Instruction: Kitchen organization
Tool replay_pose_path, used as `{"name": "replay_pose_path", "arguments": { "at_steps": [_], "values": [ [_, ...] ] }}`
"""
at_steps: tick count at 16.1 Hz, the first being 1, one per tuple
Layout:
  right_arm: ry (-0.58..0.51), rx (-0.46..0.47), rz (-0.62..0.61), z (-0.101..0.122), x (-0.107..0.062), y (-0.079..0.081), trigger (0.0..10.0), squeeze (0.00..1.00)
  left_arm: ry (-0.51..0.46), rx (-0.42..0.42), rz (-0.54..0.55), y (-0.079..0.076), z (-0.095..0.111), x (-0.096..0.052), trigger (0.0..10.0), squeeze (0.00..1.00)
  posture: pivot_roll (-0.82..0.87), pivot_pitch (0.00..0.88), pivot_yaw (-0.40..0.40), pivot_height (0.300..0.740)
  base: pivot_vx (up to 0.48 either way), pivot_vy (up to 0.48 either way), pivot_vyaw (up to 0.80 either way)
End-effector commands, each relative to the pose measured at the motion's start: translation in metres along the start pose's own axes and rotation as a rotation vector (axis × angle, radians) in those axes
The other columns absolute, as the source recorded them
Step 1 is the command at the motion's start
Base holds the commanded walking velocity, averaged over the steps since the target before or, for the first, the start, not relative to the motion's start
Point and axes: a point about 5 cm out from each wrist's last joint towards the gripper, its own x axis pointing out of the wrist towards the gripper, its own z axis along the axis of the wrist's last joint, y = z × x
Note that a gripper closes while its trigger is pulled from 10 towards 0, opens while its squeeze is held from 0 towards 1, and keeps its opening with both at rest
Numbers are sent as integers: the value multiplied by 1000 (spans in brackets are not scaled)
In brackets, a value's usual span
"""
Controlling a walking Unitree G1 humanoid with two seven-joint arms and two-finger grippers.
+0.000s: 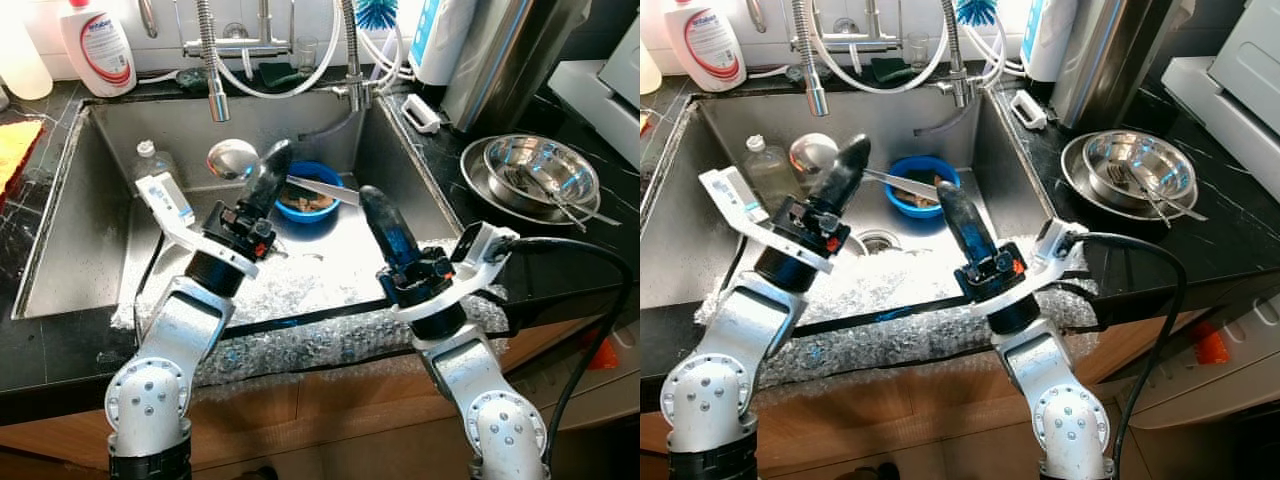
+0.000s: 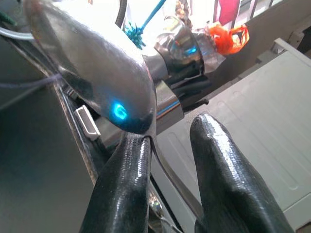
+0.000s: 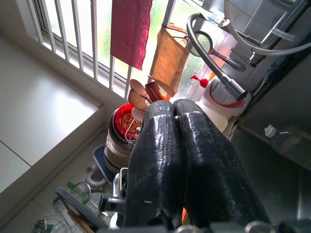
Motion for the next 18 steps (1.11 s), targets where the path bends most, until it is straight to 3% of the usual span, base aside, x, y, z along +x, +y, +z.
{"name": "replay_pose_path", "arguments": {
  "at_steps": [1,2,7,8,9,10,18],
  "values": [
    [-43,40,6,-5,4,2,10000,0,48,-12,-54,-9,-8,1,7059,0,71,127,-62,740,0,0,0],
    [-45,40,7,-4,4,2,10000,0,52,-12,-52,-9,-9,1,10000,0,73,128,-63,740,0,0,0],
    [-48,41,8,-4,4,2,10000,0,62,-19,-51,-9,-11,1,9804,0,74,135,-63,740,0,0,0],
    [-46,41,9,-4,4,2,10000,0,59,-22,-53,-9,-11,1,6745,0,75,136,-63,740,0,0,0],
    [-45,41,9,-4,5,2,10000,0,55,-23,-51,-9,-11,1,1647,0,75,135,-63,740,0,0,0],
    [-45,40,8,-4,5,2,10000,0,54,-21,-50,-9,-10,1,0,0,74,136,-63,740,0,0,0],
    [-16,22,9,-7,4,2,10000,0,30,-30,-53,-10,-8,4,0,0,75,136,-65,740,0,0,0]
  ]
}}
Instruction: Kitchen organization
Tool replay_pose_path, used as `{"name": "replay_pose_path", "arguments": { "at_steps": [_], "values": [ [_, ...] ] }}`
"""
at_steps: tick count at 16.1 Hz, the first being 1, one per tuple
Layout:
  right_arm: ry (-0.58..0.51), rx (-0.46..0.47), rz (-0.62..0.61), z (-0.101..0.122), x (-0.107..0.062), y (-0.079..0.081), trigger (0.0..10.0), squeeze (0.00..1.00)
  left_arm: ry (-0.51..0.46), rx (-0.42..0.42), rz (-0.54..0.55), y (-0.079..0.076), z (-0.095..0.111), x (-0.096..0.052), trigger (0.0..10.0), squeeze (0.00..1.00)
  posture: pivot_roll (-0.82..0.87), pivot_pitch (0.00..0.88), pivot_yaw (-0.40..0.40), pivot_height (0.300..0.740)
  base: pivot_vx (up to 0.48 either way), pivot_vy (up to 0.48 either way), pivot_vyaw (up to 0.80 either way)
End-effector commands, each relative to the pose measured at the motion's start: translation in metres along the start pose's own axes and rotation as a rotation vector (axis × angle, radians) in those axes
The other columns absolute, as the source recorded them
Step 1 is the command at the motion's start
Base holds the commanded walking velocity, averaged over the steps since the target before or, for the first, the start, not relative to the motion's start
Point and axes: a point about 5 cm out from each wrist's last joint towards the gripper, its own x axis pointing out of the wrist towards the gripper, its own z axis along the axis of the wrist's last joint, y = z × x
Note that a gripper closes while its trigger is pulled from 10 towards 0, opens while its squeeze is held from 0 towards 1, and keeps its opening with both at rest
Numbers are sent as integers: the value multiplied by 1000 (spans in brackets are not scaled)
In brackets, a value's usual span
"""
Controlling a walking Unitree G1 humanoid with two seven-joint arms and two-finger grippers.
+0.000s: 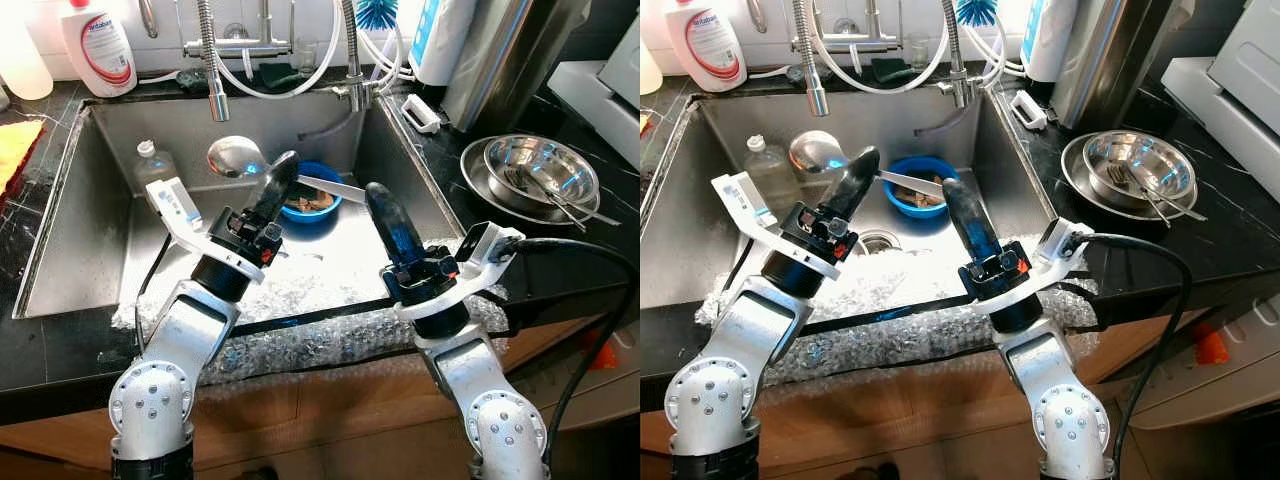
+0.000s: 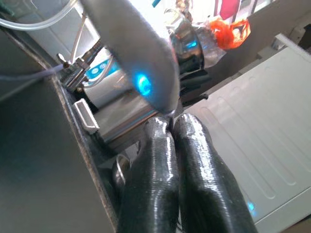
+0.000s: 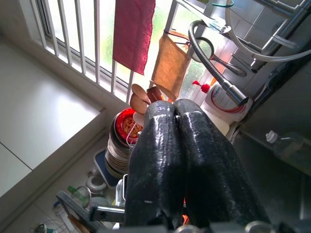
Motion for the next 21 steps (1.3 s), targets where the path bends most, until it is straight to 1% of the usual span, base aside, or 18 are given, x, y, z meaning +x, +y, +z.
{"name": "replay_pose_path", "arguments": {
  "at_steps": [1,4,6,7,8,9,10,11,12,13,16,17,18,19,20,21],
  "values": [
    [2,25,5,-9,4,2,10000,0,6,-3,-38,-8,-2,4,0,0,75,137,-64,740,0,0,0],
    [9,14,0,-10,4,2,10000,0,-37,8,-4,-3,3,4,0,0,76,139,-65,740,0,0,0],
    [12,13,-1,-11,4,2,10000,0,-85,8,19,-1,10,5,0,0,76,138,-65,740,0,0,0],
    [12,8,-6,-11,4,1,10000,859,-99,1,21,-1,11,5,0,0,77,139,-65,740,0,0,0],
    [13,6,-10,-11,4,1,10000,859,-104,-1,22,0,12,5,0,0,75,139,-65,740,0,0,0],
    [13,3,-14,-11,3,0,10000,1000,-120,5,37,1,14,5,0,0,75,139,-64,740,0,0,0],
    [13,2,-19,-11,3,-1,10000,1000,-161,23,86,7,19,5,0,0,75,139,-64,740,0,0,0],
    [13,1,-20,-11,3,-1,10000,1000,-174,24,95,8,20,5,0,0,73,140,-65,740,0,0,0],
    [18,-2,-22,-12,3,-1,10000,1000,-242,8,135,13,28,5,0,0,73,139,-64,740,0,0,0],
    [21,-4,-24,-12,3,-1,10000,1000,-289,11,166,16,35,4,0,0,74,138,-65,740,0,0,0],
    [30,-18,-46,-14,3,-4,10000,1000,-386,25,234,22,49,1,0,0,73,135,-64,740,0,0,0],
    [30,-21,-49,-14,2,-4,10000,314,-409,45,255,23,53,0,0,0,73,130,-65,740,0,0,0],
    [35,-40,-66,-14,1,-6,10000,0,-420,126,279,22,58,1,0,0,73,126,-67,740,0,0,0],
    [43,-76,-92,-13,1,-8,10000,0,-383,291,318,22,59,3,0,0,75,124,-67,740,0,0,0],
    [40,-145,-140,-11,2,-10,10000,0,-356,453,361,23,59,4,0,0,71,116,-65,740,0,0,0],
    [33,-234,-207,-6,4,-13,10000,0,-321,621,374,23,57,4,4941,0,67,112,-63,740,0,0,0]
  ]
}}
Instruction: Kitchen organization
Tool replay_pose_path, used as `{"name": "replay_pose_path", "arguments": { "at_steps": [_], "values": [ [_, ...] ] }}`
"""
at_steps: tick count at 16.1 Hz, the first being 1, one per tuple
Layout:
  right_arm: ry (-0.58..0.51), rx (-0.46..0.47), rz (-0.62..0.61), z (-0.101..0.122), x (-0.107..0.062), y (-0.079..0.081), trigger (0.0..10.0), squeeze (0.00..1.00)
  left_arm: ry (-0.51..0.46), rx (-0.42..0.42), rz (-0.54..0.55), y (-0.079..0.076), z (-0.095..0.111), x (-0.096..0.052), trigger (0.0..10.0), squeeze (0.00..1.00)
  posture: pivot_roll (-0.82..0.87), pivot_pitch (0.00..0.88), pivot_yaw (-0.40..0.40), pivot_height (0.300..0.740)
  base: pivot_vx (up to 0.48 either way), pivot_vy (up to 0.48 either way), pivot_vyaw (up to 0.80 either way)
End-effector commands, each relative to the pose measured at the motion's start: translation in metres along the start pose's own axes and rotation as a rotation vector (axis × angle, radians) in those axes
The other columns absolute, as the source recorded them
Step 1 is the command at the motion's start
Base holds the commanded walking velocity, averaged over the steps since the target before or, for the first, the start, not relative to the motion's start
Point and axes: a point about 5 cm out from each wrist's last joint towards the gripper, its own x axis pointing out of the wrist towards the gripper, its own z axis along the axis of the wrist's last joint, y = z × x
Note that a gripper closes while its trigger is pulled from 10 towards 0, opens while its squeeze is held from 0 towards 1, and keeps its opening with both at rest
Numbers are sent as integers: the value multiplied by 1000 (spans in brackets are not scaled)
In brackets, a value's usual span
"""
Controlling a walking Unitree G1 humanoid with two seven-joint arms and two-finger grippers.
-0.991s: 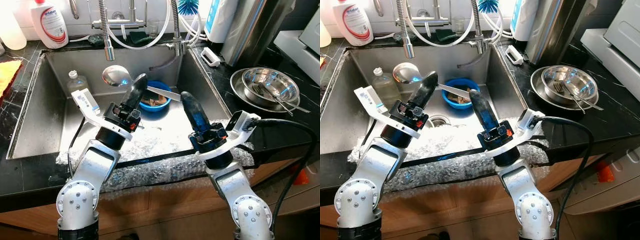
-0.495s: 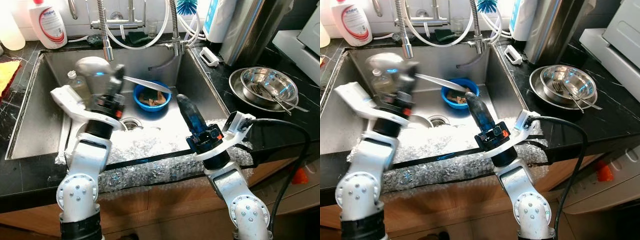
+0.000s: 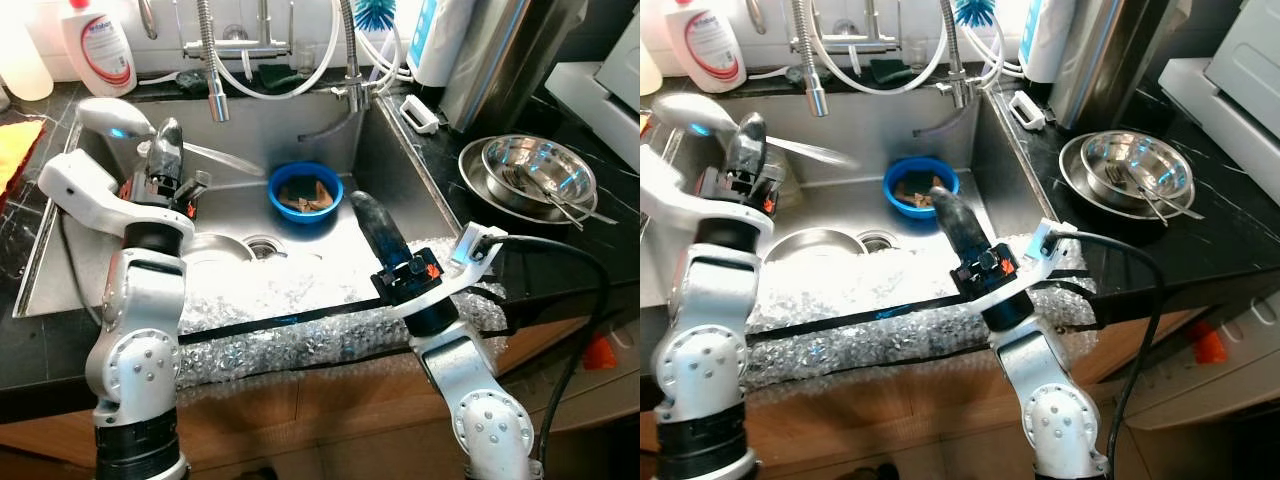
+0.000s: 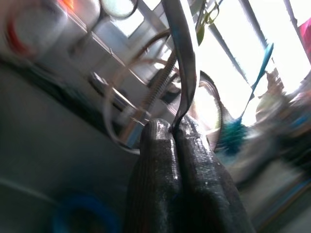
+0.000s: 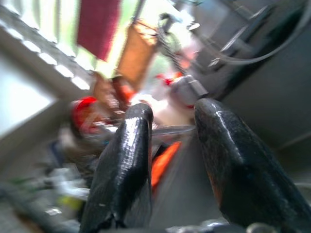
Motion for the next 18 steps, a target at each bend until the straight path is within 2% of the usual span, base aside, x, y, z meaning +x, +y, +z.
{"name": "replay_pose_path", "arguments": {
  "at_steps": [1,3,4,6,7,8,9,10,12,15,18],
  "values": [
    [-18,-64,-44,1,4,1,10000,0,8,84,-13,-3,-6,-1,10000,0,66,108,-63,740,0,0,0],
    [-43,-280,-146,13,5,-3,10000,0,11,203,-57,-6,-6,-2,10000,0,61,96,-60,740,0,0,0],
    [-73,-476,-230,25,4,-4,10000,0,12,304,-84,-4,-6,-2,10000,0,60,86,-55,740,0,0,0],
    [-100,-616,-297,34,1,-7,10000,0,24,445,-115,0,-7,-2,10000,0,59,80,-52,740,0,0,0],
    [-91,-673,-300,35,0,-7,10000,0,30,473,-122,2,-8,-3,10000,0,59,79,-52,740,0,0,0],
    [-66,-808,-322,34,-5,-10,10000,0,45,558,-126,9,-11,-5,10000,0,62,71,-48,740,0,0,0],
    [-66,-832,-331,33,-6,-11,10000,0,52,581,-130,11,-13,-6,10000,0,65,69,-46,740,0,0,0],
    [-57,-876,-347,31,-8,-14,10000,0,81,647,-136,17,-17,-9,10000,0,60,64,-43,740,0,0,0],
    [-43,-893,-385,29,-16,-21,10000,0,127,714,-92,34,-22,-13,10000,0,60,57,-40,740,0,0,0],
    [-49,-929,-428,34,-24,-26,10000,0,178,705,-64,45,-33,-19,10000,0,53,43,-33,740,0,0,0],
    [-45,-953,-446,35,-27,-30,10000,0,207,726,-52,49,-37,-15,10000,0,58,34,-25,740,0,0,0]
  ]
}}
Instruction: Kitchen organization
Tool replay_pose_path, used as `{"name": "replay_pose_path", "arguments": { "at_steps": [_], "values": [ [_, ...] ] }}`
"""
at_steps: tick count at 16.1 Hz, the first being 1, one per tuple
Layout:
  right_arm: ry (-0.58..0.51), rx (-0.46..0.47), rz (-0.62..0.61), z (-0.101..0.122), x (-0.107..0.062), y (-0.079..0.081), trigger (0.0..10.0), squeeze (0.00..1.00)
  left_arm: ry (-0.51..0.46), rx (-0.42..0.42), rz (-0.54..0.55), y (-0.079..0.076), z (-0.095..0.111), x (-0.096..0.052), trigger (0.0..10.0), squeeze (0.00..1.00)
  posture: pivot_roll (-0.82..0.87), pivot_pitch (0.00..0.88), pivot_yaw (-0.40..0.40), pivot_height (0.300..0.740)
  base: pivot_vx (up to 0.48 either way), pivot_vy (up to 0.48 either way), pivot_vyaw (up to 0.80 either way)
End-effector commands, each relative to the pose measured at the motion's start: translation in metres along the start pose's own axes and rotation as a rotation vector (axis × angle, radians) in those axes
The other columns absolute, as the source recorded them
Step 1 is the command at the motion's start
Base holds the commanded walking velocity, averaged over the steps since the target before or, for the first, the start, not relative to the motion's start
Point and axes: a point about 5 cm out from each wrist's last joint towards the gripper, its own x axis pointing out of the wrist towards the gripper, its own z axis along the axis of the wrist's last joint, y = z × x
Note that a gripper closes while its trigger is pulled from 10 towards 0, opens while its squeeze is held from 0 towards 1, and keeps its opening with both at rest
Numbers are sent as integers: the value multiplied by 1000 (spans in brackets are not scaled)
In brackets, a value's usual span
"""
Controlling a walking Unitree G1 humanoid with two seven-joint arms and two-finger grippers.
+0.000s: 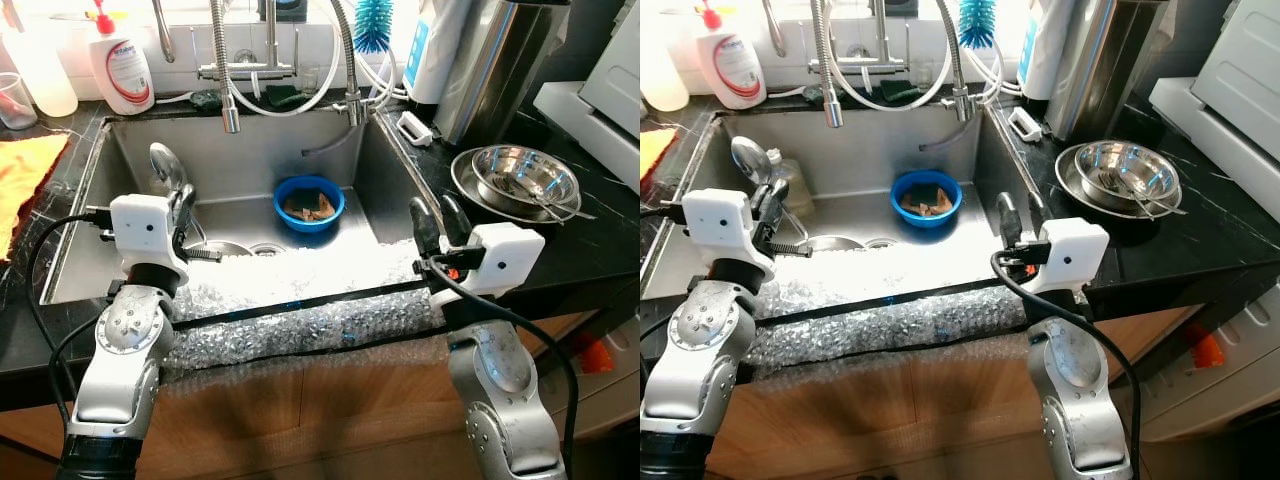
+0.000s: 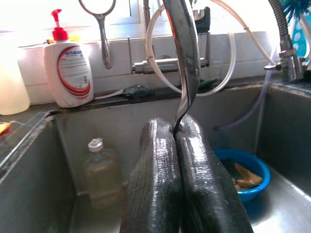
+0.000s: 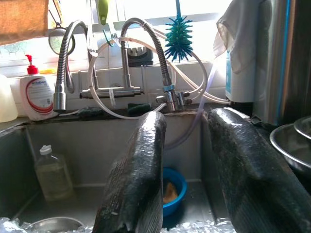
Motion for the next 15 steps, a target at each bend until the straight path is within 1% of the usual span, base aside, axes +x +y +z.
{"name": "replay_pose_path", "arguments": {
  "at_steps": [1,2,3,6,7,10,11,12,14,15],
  "values": [
    [11,-12,-21,-4,-2,-5,10000,0,-2,5,-20,-3,2,4,10000,0,57,32,-24,740,0,0,0],
    [13,-8,-29,-5,-3,-5,10000,0,23,33,-36,-5,-2,7,10000,0,59,30,-21,740,0,0,0],
    [15,-13,-26,-5,-2,-4,10000,0,34,37,-47,-7,-3,12,10000,0,53,38,-16,740,0,0,0],
    [15,-12,-25,-6,-2,-3,10000,0,56,25,-64,-10,-7,16,10000,0,53,55,-15,740,0,0,0],
    [16,-11,-31,-7,-2,-4,10000,0,74,30,-79,-13,-10,17,10000,0,50,74,-13,740,0,0,0],
    [17,-4,-30,-7,0,-2,10000,0,96,41,-90,-14,-13,17,10000,0,57,91,-16,740,0,0,0],
    [25,-1,-22,-9,1,0,10000,0,124,55,-103,-16,-17,16,10000,0,67,105,-21,740,0,0,0],
    [27,0,-24,-9,1,0,10000,0,121,32,-108,-19,-17,15,10000,0,67,109,-22,740,0,0,0],
    [27,1,-22,-8,3,0,10000,0,123,19,-111,-22,-16,14,10000,0,66,118,-26,740,0,0,0],
    [28,3,-21,-8,4,0,10000,0,124,16,-111,-24,-17,14,10000,376,65,123,-26,740,0,0,0]
  ]
}}
